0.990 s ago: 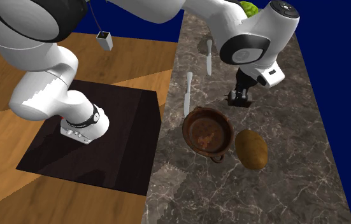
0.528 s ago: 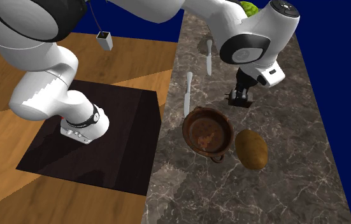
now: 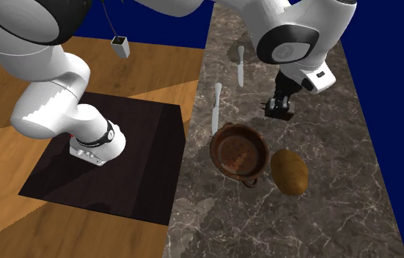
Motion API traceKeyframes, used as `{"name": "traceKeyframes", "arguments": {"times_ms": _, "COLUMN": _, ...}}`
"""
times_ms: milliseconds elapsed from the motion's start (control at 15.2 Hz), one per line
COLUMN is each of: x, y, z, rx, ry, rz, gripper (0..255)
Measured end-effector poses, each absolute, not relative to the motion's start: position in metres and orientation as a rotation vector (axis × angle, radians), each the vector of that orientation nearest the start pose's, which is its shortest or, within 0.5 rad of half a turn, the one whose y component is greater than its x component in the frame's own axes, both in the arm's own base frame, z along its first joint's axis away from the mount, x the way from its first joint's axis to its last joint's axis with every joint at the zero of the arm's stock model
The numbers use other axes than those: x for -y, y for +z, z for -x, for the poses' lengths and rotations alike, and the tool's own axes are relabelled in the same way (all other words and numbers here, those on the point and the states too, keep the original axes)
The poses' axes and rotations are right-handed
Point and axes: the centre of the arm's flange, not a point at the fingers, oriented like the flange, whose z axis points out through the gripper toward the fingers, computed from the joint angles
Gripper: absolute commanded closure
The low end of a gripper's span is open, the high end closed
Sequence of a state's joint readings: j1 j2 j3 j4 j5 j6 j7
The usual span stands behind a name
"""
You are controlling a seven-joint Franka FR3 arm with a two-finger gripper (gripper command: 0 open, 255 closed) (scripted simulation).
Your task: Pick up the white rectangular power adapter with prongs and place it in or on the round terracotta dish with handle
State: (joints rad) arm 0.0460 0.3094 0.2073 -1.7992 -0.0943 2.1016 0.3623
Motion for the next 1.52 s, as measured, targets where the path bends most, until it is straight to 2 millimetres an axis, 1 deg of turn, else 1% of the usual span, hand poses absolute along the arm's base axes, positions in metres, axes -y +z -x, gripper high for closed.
{"name": "traceKeyframes", "arguments": {"times_ms": 1056, "x": -0.148, "y": 0.462, "z": -0.615, "rx": -0.112, "ry": -0.010, "rz": 3.157, "gripper": 255}}
{"name": "traceKeyframes", "arguments": {"times_ms": 1122, "x": -0.144, "y": 0.464, "z": -0.612, "rx": -0.111, "ry": -0.010, "rz": 3.157, "gripper": 255}}
{"name": "traceKeyframes", "arguments": {"times_ms": 1254, "x": -0.123, "y": 0.467, "z": -0.604, "rx": -0.112, "ry": -0.009, "rz": 3.157, "gripper": 255}}
{"name": "traceKeyframes", "arguments": {"times_ms": 1320, "x": -0.114, "y": 0.467, "z": -0.597, "rx": -0.113, "ry": -0.009, "rz": 3.157, "gripper": 255}}
{"name": "traceKeyframes", "arguments": {"times_ms": 1386, "x": -0.103, "y": 0.468, "z": -0.587, "rx": -0.113, "ry": -0.009, "rz": 3.157, "gripper": 255}}
{"name": "traceKeyframes", "arguments": {"times_ms": 1518, "x": -0.079, "y": 0.469, "z": -0.575, "rx": -0.114, "ry": -0.009, "rz": 3.157, "gripper": 255}}
